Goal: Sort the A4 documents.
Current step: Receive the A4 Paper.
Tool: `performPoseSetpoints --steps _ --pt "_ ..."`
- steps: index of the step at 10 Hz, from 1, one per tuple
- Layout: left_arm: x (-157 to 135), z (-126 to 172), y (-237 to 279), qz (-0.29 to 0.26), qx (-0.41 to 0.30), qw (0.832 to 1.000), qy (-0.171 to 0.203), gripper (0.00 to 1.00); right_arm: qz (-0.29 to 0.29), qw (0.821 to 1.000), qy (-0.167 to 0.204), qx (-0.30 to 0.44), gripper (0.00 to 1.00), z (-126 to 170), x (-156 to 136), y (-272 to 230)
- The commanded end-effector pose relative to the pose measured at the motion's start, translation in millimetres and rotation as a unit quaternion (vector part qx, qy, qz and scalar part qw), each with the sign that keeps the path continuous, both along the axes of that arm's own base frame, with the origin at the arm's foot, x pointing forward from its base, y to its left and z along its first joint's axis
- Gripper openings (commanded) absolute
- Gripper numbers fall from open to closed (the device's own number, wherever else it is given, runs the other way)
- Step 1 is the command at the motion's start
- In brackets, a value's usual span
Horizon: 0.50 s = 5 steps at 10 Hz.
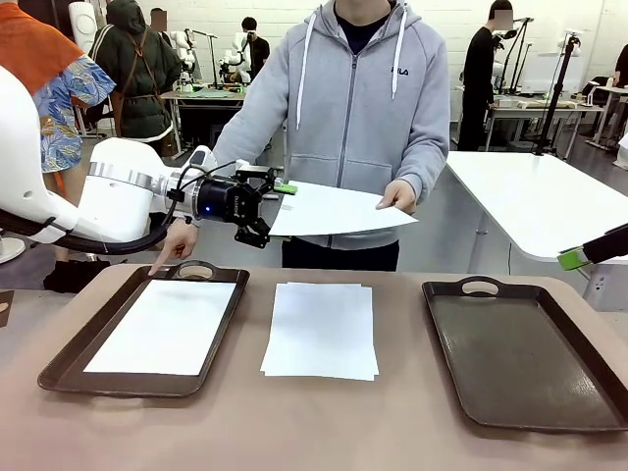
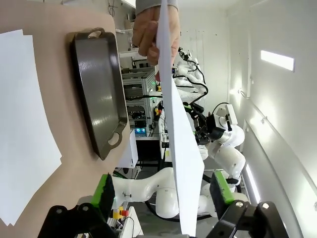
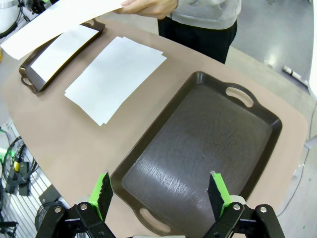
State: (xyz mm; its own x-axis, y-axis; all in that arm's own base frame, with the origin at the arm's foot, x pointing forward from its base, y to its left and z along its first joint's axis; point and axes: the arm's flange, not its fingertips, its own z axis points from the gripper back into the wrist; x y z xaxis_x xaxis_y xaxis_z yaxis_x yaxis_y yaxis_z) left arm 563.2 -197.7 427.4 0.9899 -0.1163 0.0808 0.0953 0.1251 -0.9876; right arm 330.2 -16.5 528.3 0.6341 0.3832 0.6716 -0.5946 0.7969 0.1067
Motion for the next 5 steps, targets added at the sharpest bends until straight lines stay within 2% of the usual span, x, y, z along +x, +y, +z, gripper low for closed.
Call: performPoseSetpoints --steps 1,2,3,4,5 --pt "9.7 5.3 -7.7 -0.01 0.001 1.0 0.01 1.0 0.004 1.0 0.001 0.005 1.0 -1.4 0.8 0.1" --pt "9.6 7.2 -9.4 -0.018 -0.002 1.0 0.002 1.0 0.004 1.0 0.001 0.005 1.0 -1.4 0.8 0.1" --pt "9.7 7.9 -10.4 -0.021 -0.004 1.0 -0.006 0.85 0.004 1.0 0.001 0.005 1.0 -1.4 0.8 0.1" --pt "9.7 8.4 -11.2 -0.024 -0.008 1.0 -0.007 0.81 0.004 1.0 0.001 0.005 1.0 -1.4 0.8 0.1" --pt "9.5 8.9 -12.4 -0.028 -0.01 1.0 -0.008 0.66 0.004 1.0 0.001 0.005 1.0 -1.4 0.8 0.1"
